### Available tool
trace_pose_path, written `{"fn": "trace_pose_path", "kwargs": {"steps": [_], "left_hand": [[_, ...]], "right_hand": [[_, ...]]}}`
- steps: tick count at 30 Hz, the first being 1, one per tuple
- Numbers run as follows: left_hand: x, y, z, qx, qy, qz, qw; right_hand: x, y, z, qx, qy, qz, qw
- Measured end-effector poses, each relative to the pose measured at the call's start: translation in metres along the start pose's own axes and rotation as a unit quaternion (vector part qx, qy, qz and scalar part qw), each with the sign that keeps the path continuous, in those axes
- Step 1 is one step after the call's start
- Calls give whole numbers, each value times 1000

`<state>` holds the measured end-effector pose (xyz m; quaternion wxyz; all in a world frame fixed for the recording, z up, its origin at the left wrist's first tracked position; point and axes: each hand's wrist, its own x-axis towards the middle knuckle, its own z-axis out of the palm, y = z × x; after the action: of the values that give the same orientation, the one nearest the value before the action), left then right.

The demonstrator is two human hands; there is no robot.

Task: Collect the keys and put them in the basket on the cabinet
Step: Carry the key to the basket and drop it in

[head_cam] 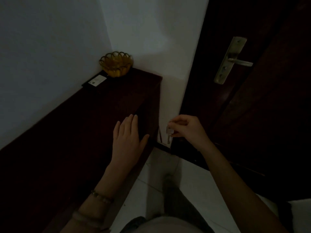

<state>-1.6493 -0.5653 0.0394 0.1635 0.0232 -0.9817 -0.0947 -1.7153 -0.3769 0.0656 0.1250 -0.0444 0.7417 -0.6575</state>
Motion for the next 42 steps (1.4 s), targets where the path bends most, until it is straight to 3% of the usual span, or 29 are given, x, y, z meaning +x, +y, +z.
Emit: {"fn": "trace_pose_path", "kwargs": {"steps": [15,25,34,42], "left_hand": [[169,-40,48,73,-2,-129,989],[254,-72,61,91,49,-225,969],[270,-95,63,110,45,-263,957],[275,-110,64,108,46,-276,954]], "right_hand": [[252,-44,31,-35,-166,-58,984],[385,-77,67,-8,-243,-86,966],[438,-80,104,-5,-262,-96,960],[485,-87,151,-108,-246,-107,957]]}}
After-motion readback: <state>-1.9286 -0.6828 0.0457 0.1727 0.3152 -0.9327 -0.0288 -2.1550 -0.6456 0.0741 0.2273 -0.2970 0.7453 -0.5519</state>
